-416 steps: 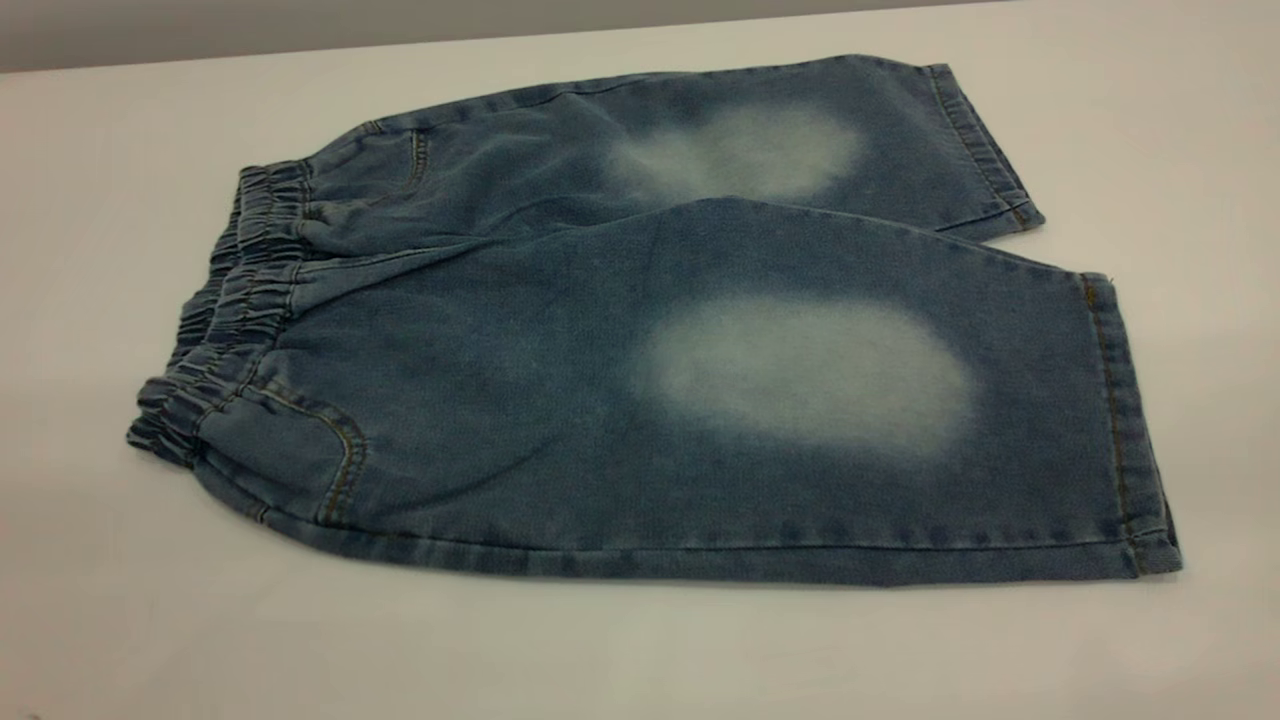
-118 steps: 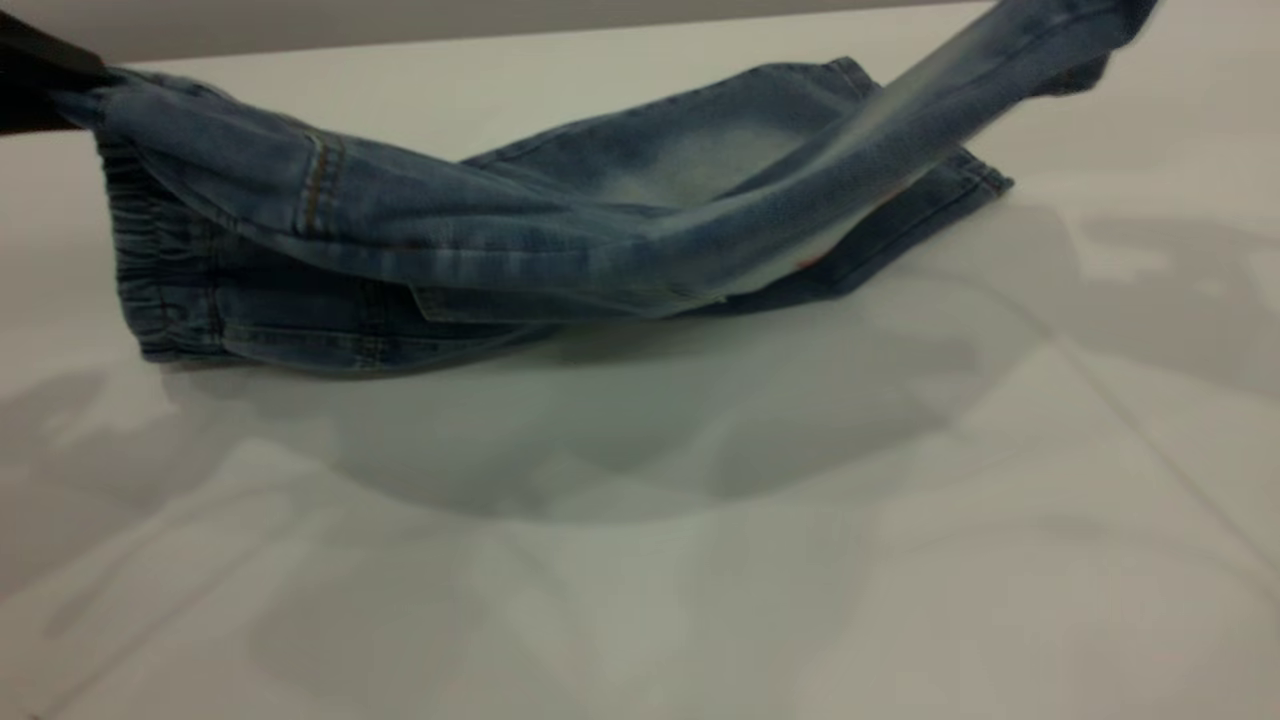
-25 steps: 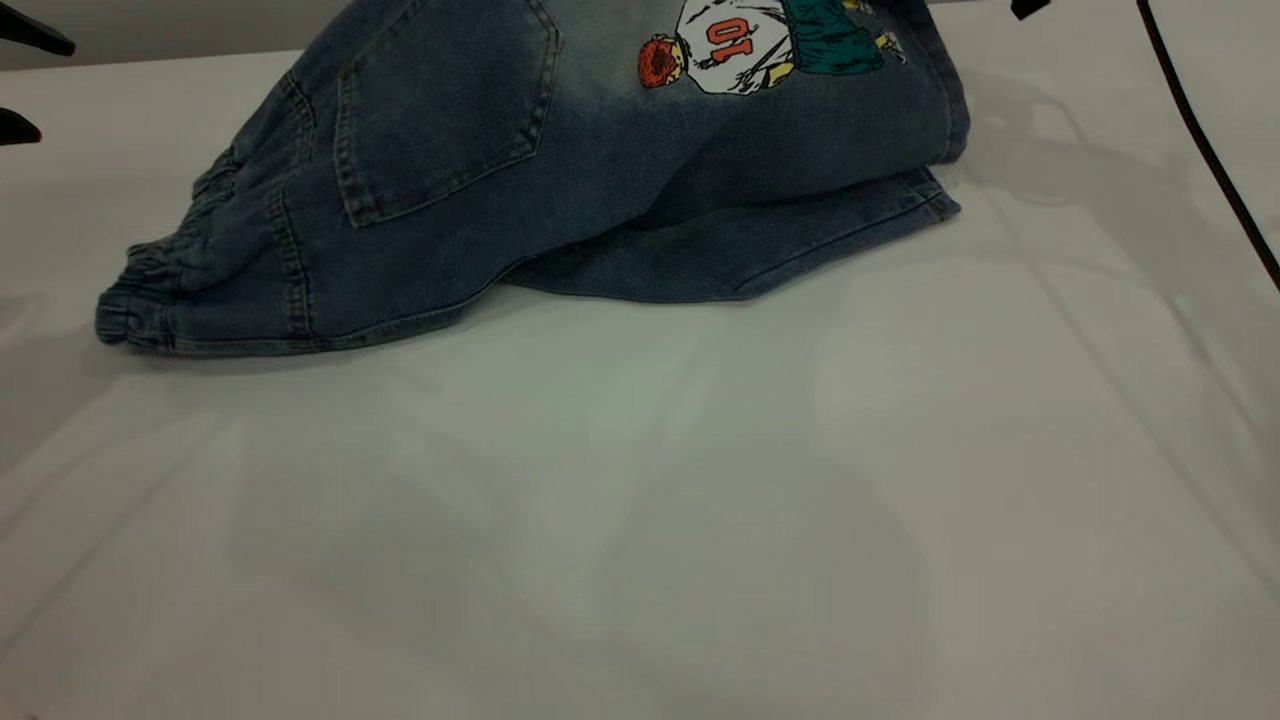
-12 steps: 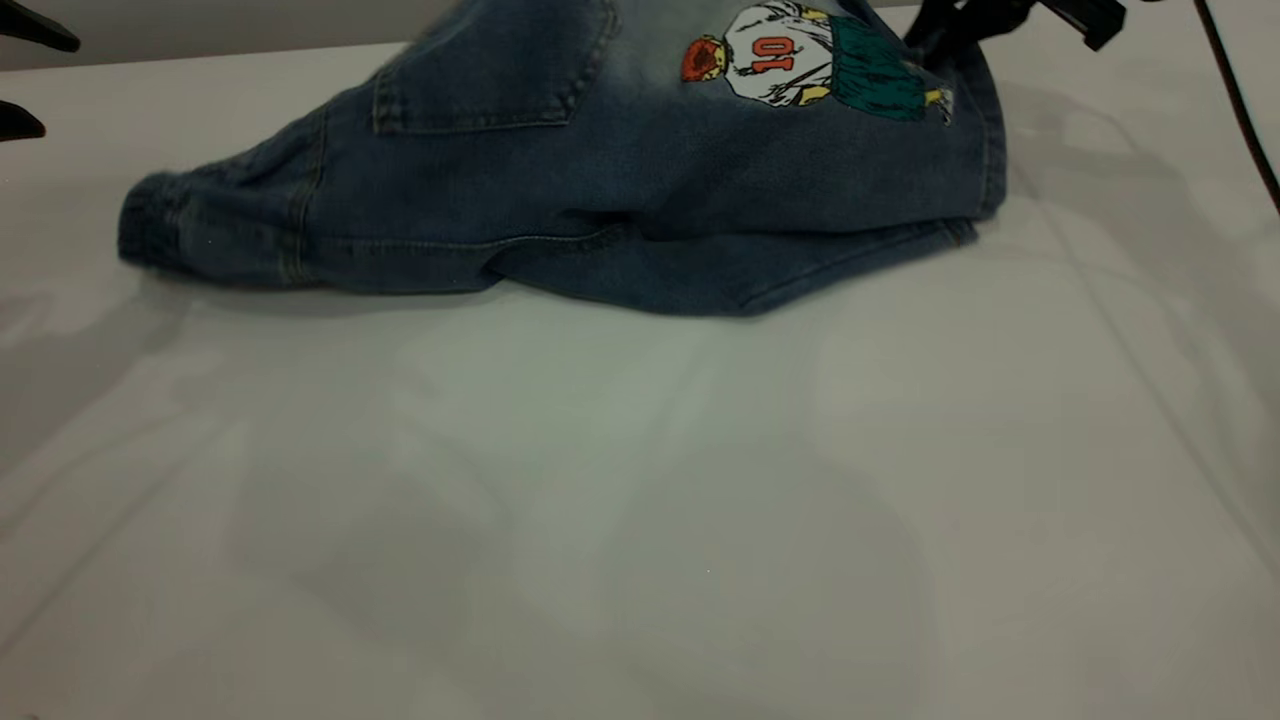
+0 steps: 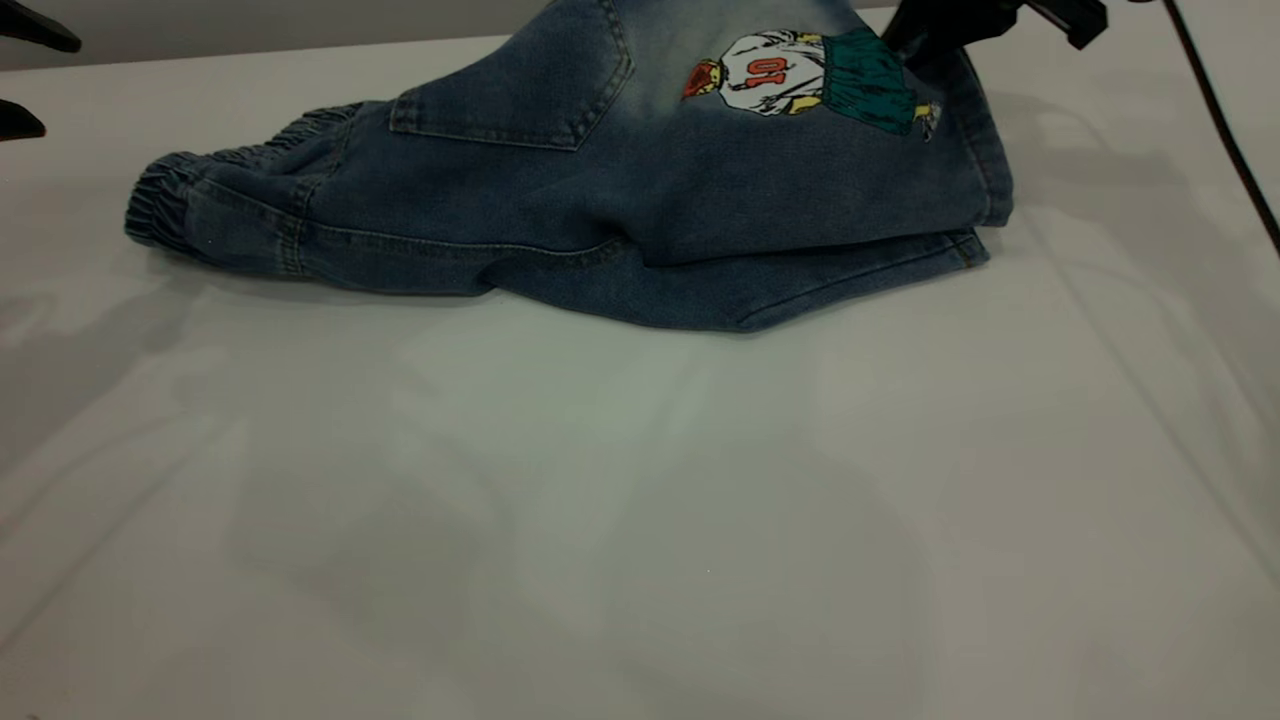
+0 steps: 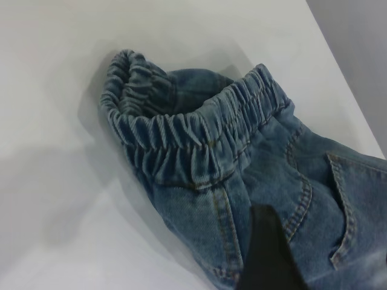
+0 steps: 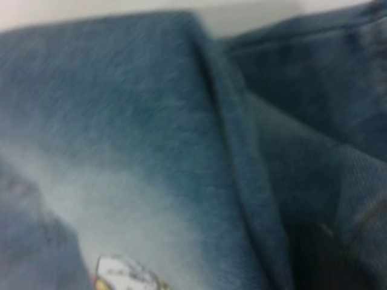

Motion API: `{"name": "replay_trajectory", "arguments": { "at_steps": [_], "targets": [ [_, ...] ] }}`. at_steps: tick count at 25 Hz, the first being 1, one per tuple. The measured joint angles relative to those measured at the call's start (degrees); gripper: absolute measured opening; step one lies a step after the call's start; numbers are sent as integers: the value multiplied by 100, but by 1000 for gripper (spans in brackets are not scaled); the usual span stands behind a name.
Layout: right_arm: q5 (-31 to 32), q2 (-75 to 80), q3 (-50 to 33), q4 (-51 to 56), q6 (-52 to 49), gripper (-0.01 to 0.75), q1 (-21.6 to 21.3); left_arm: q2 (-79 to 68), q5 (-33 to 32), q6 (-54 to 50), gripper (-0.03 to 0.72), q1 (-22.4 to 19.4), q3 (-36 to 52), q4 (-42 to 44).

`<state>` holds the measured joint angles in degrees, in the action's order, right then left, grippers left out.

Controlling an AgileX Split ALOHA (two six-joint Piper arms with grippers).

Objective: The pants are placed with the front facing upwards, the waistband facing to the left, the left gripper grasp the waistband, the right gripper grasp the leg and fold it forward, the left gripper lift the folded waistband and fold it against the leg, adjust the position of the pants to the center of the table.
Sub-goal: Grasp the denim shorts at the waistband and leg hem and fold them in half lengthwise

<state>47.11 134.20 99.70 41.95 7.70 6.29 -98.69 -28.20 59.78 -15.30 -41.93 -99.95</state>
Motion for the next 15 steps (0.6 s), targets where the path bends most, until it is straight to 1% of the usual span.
{"name": "replay_trajectory", "arguments": {
  "at_steps": [3,5,8,9,11,15],
  "targets": [
    [417,0,186,206,520,102,0,0,11,102,413,0,0,0],
    [722,0,356,157,690,163,0,0,11,162,412,0,0,0],
    [1015,-5,422,33,640,279,0,0,11,162,412,0,0,0],
    [1095,-5,422,-54,616,305,0,0,-1,162,412,0,0,0],
    [1110,-5,422,-300,610,356,0,0,-14,162,412,0,0,0],
    [996,-83,422,-656,598,411,-69,0,-153,156,412,0,0,0]
  ]
}}
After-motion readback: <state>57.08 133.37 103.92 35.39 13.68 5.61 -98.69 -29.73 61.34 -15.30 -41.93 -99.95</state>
